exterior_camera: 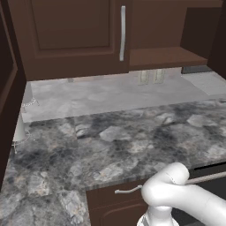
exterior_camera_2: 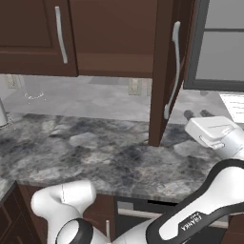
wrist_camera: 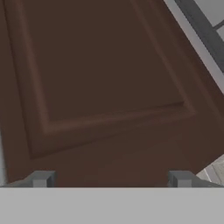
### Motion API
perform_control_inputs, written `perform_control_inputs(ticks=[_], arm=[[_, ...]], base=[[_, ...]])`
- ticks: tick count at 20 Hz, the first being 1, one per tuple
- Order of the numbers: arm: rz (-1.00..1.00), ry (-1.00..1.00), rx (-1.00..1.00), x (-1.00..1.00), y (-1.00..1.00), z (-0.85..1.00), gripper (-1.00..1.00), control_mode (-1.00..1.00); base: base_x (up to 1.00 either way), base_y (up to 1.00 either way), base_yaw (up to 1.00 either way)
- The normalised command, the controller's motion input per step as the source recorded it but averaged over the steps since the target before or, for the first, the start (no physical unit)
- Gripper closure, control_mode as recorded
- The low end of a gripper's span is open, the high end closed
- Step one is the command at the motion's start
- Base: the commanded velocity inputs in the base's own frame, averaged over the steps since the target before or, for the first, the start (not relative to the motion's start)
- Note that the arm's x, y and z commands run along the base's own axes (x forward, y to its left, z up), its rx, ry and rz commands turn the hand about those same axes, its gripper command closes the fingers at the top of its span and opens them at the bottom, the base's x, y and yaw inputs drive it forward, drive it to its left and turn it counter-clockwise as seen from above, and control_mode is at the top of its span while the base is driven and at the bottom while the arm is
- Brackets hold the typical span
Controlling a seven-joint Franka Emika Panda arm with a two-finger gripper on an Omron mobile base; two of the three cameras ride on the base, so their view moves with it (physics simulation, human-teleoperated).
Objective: Open the cabinet. Pick the dish brush and place it next to the sink. Then close the cabinet.
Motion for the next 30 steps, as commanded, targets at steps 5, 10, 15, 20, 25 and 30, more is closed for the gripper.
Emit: perform_control_inputs(ticks=[5, 10, 15, 20, 25, 30], arm=[[0.03, 0.00, 0.00, 0.00, 0.26, 0.00, -1.00, -1.00], [0.01, -0.01, 0.00, 0.00, 0.44, 0.00, -1.00, -1.00], [0.00, -0.02, 0.00, 0.00, 0.55, 0.01, -1.00, -1.00], [0.00, -0.01, 0.00, 0.00, 0.59, 0.17, -1.00, -1.00], [0.00, -0.05, 0.00, 0.00, 0.71, 0.33, -1.00, -1.00], [0.00, -0.01, 0.00, 0.00, 0.86, 0.30, -1.00, -1.00]], base=[[0.00, 0.00, 0.00], [0.00, 0.00, 0.00], [0.00, 0.00, 0.00], [0.00, 0.00, 0.00], [0.00, 0.00, 0.00], [0.00, 0.00, 0.00]])
